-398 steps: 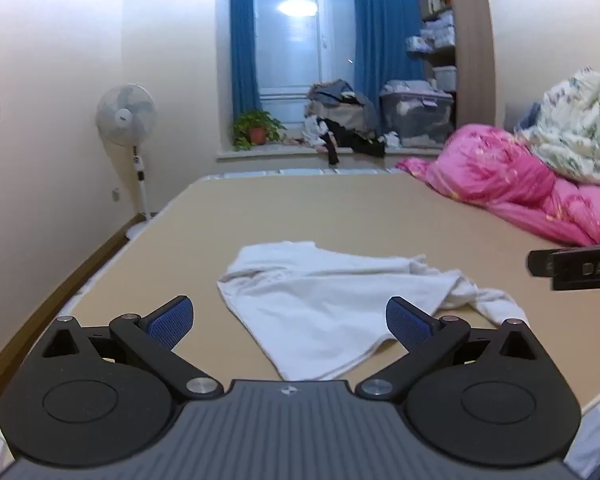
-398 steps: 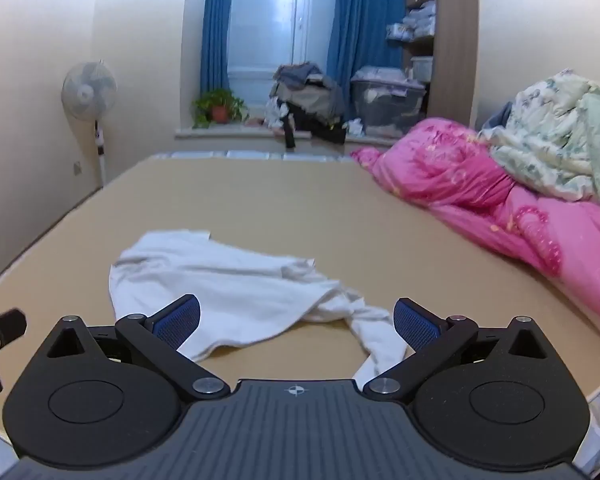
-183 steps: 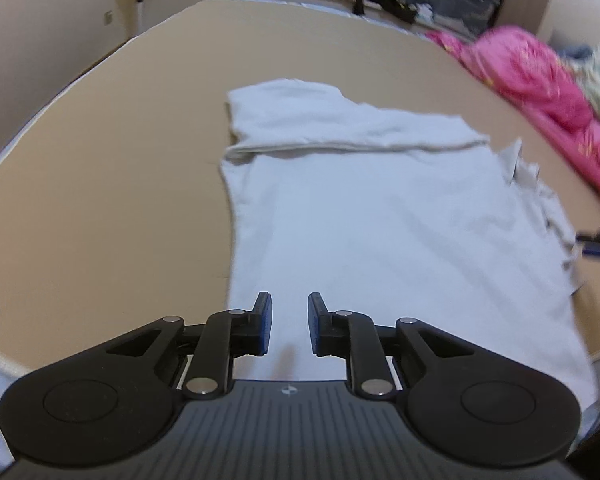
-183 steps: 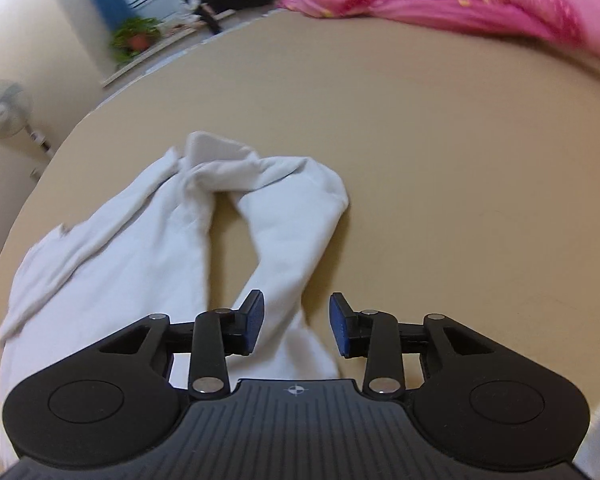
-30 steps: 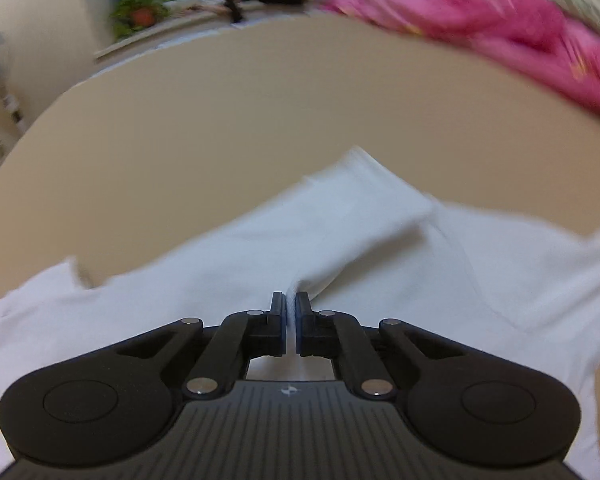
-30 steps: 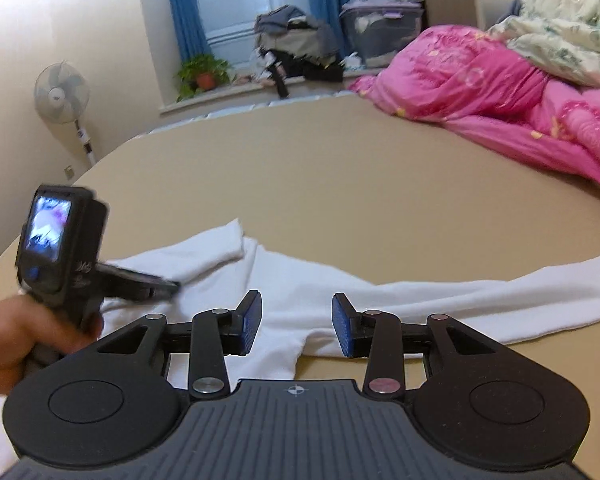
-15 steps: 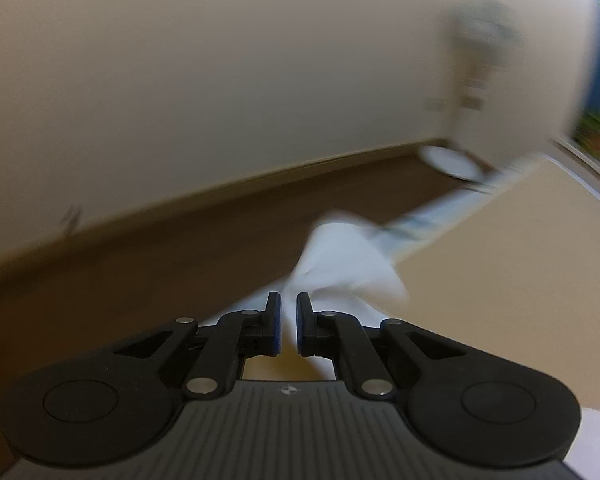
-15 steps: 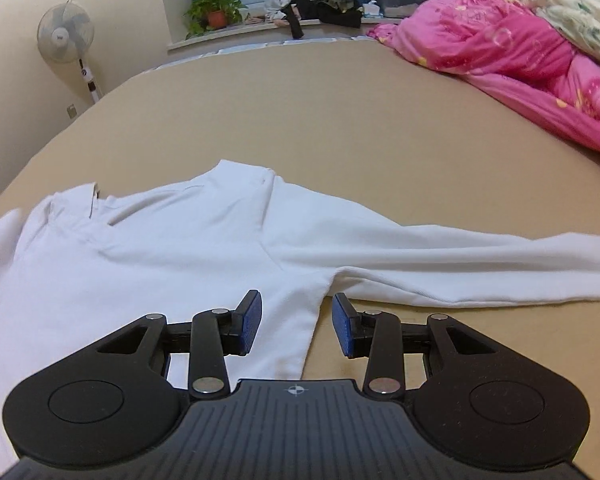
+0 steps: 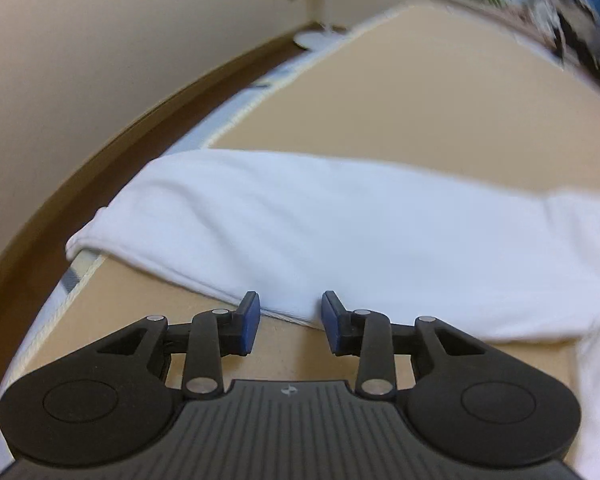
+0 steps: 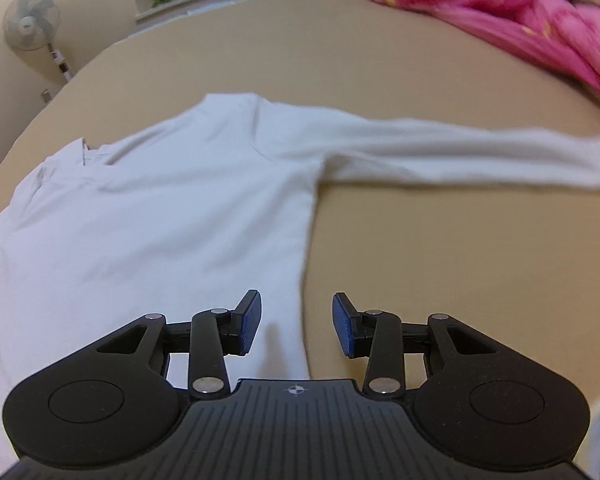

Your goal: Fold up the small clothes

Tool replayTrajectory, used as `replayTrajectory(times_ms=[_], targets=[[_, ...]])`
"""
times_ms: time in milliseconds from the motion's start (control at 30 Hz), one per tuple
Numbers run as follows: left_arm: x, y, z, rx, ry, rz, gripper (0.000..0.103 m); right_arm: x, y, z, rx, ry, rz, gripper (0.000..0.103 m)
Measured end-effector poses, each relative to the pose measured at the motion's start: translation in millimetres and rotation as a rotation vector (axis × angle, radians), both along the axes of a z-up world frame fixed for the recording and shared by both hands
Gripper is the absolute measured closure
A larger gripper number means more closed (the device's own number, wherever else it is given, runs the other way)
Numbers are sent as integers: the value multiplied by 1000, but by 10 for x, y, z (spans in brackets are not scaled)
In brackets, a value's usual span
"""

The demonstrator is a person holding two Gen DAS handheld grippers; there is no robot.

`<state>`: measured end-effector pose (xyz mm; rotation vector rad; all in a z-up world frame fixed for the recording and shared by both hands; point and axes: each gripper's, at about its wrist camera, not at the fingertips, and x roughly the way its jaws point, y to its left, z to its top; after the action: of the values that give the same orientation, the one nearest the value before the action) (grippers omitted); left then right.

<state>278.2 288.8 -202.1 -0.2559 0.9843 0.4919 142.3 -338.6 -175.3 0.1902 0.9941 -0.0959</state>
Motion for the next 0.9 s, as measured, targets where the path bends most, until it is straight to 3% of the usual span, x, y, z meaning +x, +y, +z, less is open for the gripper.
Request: replayTrajectory(times_ms=[133, 233, 367, 567, 733, 833, 867, 900], targets=[[-212, -165, 433, -67, -131, -59, 66, -397, -96, 49, 2, 18, -21, 59], [-417, -517, 599, -88, -107, -126, 66, -617, -135, -32, 27, 48, -44, 59], [-1222, -1020, 697, -174, -66, -256, 66, -758, -126, -214, 60, 102, -62, 59], [-1863, -1460, 260, -298, 84, -345, 66, -899, -59, -286, 32, 131, -22, 59], [-2083, -1586, -95, -236, 216, -382, 66, -1054, -70, -313, 46, 148, -39, 59], [-2162, -1581, -166, -217, 235, -399, 77, -1127, -85, -336, 70, 153, -41, 62], [-2171, -1589, -167, -217, 230, -409, 90, -1146, -82, -339, 74, 154, -34, 68], [-2167, -1598, -158, -217, 226, -418, 96, -1164, -88, -338, 78, 155, -31, 81]])
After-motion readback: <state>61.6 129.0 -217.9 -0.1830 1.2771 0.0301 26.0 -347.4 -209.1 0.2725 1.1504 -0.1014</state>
